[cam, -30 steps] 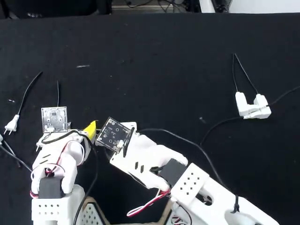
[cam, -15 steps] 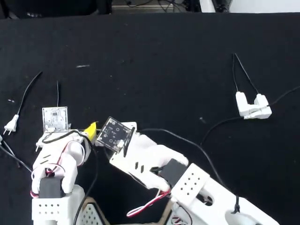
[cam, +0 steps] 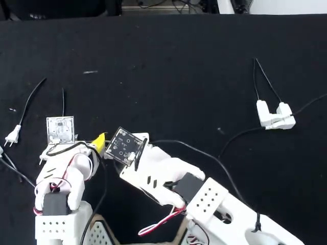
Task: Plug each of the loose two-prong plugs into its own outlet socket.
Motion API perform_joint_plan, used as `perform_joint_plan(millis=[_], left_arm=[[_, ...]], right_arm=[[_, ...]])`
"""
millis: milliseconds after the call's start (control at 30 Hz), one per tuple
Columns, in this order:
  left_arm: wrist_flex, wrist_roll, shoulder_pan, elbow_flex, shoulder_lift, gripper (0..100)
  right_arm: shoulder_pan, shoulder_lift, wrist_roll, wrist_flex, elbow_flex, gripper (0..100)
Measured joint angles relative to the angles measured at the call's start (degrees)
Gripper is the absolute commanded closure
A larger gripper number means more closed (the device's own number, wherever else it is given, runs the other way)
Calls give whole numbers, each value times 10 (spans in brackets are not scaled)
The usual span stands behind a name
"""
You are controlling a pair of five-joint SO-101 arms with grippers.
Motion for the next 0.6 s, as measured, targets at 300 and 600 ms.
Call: perform_joint_plan(millis=[300,600], left_arm=[[2,0,2,0,2,737],[2,-1,1,0,1,737]], right_arm=[[8,0,0,27,-18,988],[15,0,0,27,-18,988]])
